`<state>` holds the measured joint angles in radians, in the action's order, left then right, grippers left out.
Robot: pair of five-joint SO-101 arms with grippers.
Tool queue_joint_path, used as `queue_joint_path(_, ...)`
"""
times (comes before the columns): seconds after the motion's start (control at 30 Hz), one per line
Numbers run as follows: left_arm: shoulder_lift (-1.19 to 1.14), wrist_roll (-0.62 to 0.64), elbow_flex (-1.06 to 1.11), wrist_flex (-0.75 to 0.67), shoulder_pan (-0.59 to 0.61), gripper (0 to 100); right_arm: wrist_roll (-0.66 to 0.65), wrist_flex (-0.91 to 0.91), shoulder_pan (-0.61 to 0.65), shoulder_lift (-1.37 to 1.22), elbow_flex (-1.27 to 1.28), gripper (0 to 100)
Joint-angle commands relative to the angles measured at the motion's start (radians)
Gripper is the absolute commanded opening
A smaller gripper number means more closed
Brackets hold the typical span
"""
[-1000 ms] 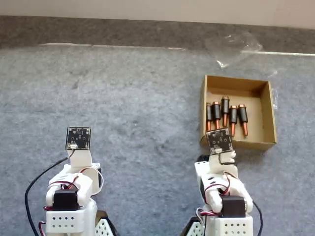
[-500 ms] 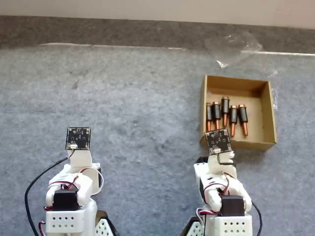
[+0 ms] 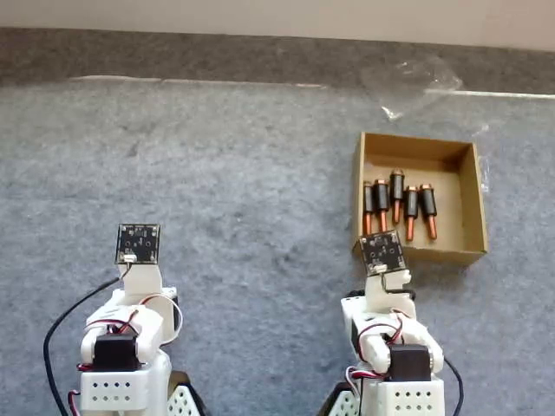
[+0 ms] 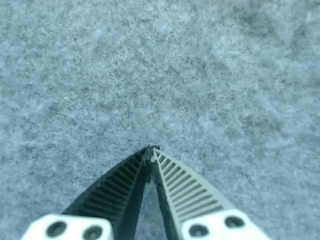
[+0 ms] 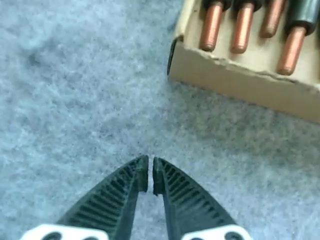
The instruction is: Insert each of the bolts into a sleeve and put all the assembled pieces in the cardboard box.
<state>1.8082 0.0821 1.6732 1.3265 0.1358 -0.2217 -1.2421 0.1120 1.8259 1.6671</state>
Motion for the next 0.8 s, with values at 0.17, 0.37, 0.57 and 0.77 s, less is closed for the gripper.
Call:
queue_joint_path(0.17, 0.007, 0.011, 0.022, 0.003, 0.007, 1, 0.284, -0.005, 0.004, 0.01, 0.11, 0.5)
queue_joint_path(0.37, 0.007, 0.011, 0.022, 0.003, 0.007, 1, 0.285, -0.005, 0.005, 0.01, 0.11, 0.5)
queue_joint_path(0.57, 0.007, 0.011, 0.022, 0.003, 0.007, 1, 0.285, -0.005, 0.005, 0.01, 0.11, 0.5)
queue_joint_path(0.77, 0.007, 0.011, 0.022, 0.003, 0.007, 1, 0.285, -0.005, 0.005, 0.01, 0.11, 0.5)
